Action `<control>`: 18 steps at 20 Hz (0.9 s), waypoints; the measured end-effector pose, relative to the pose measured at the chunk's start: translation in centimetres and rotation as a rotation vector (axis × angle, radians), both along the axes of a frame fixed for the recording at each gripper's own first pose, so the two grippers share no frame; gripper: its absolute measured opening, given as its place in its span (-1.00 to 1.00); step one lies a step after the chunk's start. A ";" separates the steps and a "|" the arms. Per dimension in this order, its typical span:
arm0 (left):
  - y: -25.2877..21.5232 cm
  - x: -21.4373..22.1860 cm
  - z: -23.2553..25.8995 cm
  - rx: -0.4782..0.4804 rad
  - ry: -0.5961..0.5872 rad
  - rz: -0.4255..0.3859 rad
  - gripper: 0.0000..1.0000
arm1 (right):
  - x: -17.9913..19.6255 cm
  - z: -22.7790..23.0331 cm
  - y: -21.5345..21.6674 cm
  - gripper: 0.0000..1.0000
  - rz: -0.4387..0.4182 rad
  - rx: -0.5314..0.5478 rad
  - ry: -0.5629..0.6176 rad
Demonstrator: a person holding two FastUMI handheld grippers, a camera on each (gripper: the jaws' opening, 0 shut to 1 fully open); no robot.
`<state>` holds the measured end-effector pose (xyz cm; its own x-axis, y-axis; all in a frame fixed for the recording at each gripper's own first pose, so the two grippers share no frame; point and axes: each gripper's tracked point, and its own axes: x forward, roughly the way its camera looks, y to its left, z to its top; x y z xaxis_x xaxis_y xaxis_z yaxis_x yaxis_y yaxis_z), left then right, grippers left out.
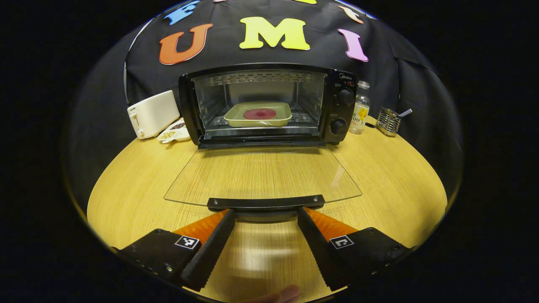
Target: Open the electric oven with the left hand, put the food in, and close the electric oven.
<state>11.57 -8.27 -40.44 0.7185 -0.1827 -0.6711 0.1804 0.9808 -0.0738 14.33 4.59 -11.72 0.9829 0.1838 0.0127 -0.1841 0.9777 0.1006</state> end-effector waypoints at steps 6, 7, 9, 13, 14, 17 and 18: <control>0.0 0.4 2.1 0.004 -0.029 -0.005 0.94 | -0.8 0.4 -1.3 0.92 -0.029 -0.012 -0.005; 0.0 0.7 2.6 0.005 -0.042 -0.006 0.93 | -1.0 0.4 -1.3 0.92 -0.029 -0.012 -0.004; 0.2 1.2 3.8 0.008 -0.072 -0.009 0.93 | -1.1 0.5 -1.3 0.92 -0.025 -0.015 -0.008; 0.5 2.2 5.0 0.008 -0.120 -0.010 0.92 | -1.1 0.6 -1.3 1.00 -0.026 -0.016 -0.006; 0.5 2.4 5.3 0.005 -0.124 -0.008 0.93 | -1.3 0.5 -1.4 1.00 -0.029 -0.016 -0.001; 0.6 3.2 6.6 -0.003 -0.151 -0.004 0.93 | -1.5 0.3 -1.6 0.92 -0.034 -0.013 0.008; 0.7 3.4 6.9 -0.005 -0.164 -0.004 0.93 | -1.7 0.2 -1.7 1.00 -0.036 -0.015 0.012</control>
<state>15.00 -7.61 -33.51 0.8175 -0.1884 -0.5443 0.1941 0.9798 -0.0476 12.66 2.85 -11.55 0.9889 0.1488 -0.0016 -0.1481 0.9851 0.0880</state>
